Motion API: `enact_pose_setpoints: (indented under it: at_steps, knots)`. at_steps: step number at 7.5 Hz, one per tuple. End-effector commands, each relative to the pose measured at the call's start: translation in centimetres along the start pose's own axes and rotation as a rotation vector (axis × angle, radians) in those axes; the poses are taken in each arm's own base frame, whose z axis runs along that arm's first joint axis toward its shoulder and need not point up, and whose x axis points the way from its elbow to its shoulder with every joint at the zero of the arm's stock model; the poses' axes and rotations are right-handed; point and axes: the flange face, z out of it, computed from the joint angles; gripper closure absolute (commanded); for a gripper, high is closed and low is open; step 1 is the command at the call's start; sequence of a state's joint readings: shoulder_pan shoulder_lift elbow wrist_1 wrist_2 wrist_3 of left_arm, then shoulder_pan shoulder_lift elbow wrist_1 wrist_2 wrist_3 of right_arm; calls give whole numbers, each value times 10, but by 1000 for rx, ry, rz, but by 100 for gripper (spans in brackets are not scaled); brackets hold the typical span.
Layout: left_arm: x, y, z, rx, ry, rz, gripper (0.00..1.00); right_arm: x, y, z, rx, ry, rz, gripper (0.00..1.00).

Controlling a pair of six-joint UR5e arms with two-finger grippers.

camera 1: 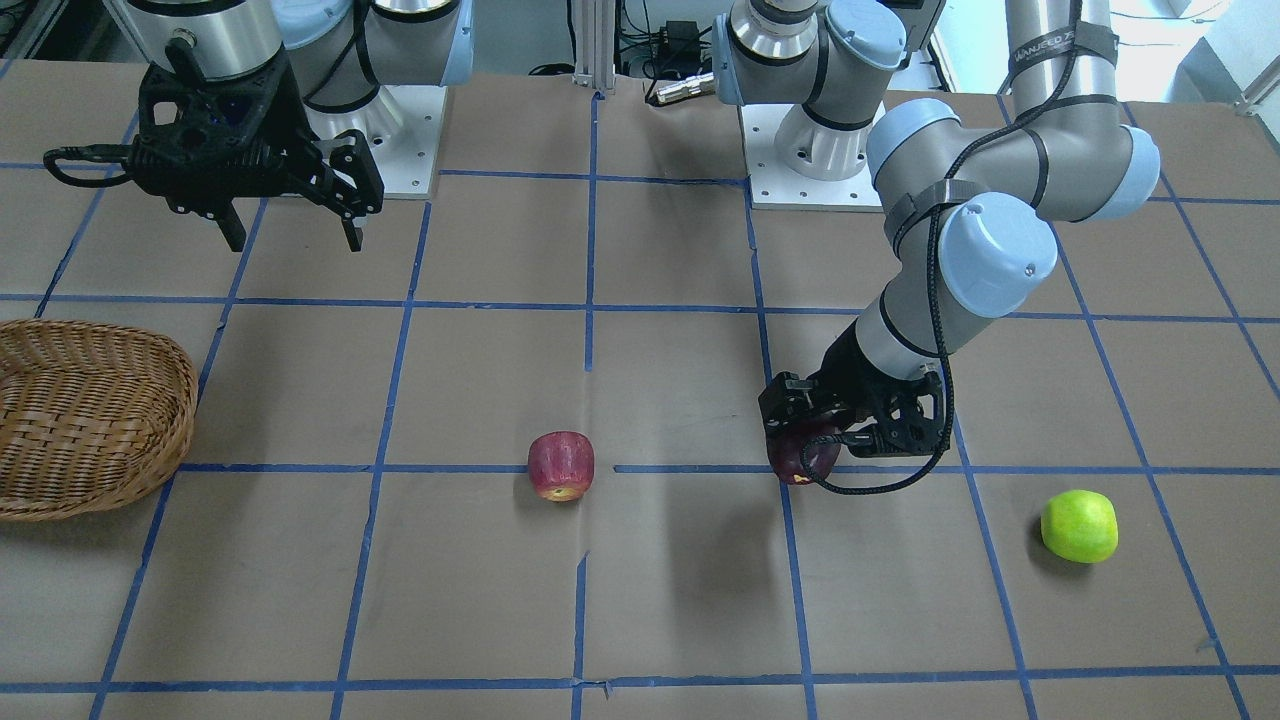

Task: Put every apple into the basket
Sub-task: 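Carry the dark purple apple toward center while the right gripper reaches the red apple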

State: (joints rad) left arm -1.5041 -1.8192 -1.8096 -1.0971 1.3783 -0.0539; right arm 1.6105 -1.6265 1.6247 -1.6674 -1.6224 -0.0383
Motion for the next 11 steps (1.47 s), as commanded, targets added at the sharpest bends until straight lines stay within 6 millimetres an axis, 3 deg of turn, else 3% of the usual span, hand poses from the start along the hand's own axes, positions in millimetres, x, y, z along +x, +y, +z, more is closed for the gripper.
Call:
enact_pose_setpoints:
  at_steps: [1,2,4,5,6,7,9,10,11]
  knots:
    - [13,3,4,1,7,-11,100,0,1,0,0,1,0,0]
    - [24,6,8,-4,6,-14,100,1,0,-1,1,1,1,0]
    - [27,1,19,10,5,-10,100,-7,-3,3,5,-59,47,0]
    - [27,1,21,9,1,-9,100,-22,-23,29,-25,-137,172,0]
    - [28,1,21,8,1,-9,100,-48,-56,67,26,-144,166,0]
    - [27,1,22,7,1,-7,100,-92,-62,99,9,-143,112,0]
    - [26,4,26,-2,-1,6,100,-141,-76,162,0,-152,194,0]
    - [26,3,26,-2,-1,-3,100,-171,-74,183,24,-160,183,0]
    - [26,2,22,6,-1,5,100,-175,-74,211,14,-102,167,0]
